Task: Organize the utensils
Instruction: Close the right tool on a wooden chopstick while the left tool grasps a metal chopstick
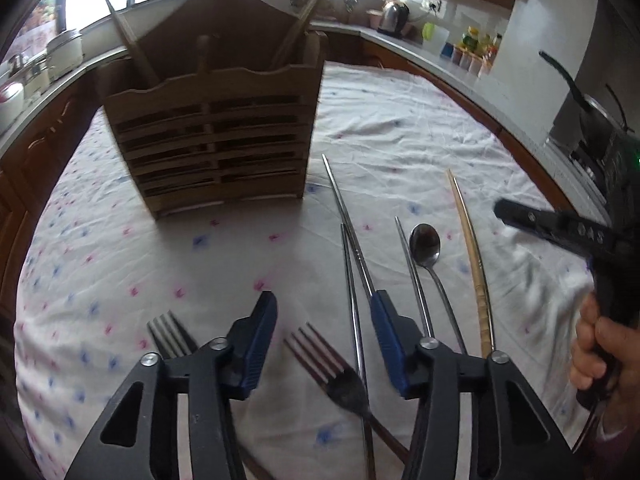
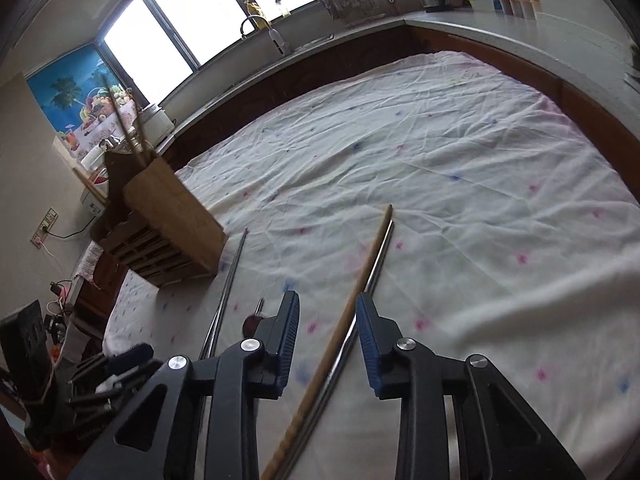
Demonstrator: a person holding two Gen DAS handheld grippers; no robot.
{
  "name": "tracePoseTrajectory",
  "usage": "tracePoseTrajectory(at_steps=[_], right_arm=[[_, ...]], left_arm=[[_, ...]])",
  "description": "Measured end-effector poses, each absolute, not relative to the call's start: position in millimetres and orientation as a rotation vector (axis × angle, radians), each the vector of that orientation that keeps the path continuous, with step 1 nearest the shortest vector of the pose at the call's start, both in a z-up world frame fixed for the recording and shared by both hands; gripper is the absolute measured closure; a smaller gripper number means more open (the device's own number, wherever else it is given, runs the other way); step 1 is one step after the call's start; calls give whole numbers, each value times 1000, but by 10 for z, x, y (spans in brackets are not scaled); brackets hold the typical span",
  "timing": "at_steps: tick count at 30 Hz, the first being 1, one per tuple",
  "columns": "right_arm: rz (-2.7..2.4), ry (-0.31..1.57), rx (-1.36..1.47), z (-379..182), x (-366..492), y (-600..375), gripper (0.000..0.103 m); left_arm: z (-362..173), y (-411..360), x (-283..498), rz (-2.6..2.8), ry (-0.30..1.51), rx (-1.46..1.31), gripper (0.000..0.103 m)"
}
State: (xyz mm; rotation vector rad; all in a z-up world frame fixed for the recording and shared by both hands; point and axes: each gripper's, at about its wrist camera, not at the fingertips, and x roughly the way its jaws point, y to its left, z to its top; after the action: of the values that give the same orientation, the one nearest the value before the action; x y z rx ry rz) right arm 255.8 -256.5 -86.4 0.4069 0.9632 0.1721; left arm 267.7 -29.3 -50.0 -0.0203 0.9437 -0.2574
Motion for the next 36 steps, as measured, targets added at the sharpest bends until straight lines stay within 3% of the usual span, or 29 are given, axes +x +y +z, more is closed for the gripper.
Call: tracePoseTrajectory(at_steps=[7,16,19,25,29,36], right_arm=[[141,1025,384,-1108,2869,-2550,77],[109,1043,316,-1173,3127,-2541,79],[149,1071,250,-1175,3128,-2401,88],[278,1115,100,-1103,2735,-2281,89],[218,1112,165,-1042,2573,-2513,82],[168,1060,245,-967,2752,-2568,81]], left_arm=[[-722,-456,2926,-275,1006,32,67],[-859,-598,3110,-272,1016,92,69],[-876,-636,3162,-257,1012,119,71],[-879,-564,3110,-239,1016,121,73],[-846,-449,3082,-230,1046,64,73],[-821,-492,3197,-230,1059,36,73]])
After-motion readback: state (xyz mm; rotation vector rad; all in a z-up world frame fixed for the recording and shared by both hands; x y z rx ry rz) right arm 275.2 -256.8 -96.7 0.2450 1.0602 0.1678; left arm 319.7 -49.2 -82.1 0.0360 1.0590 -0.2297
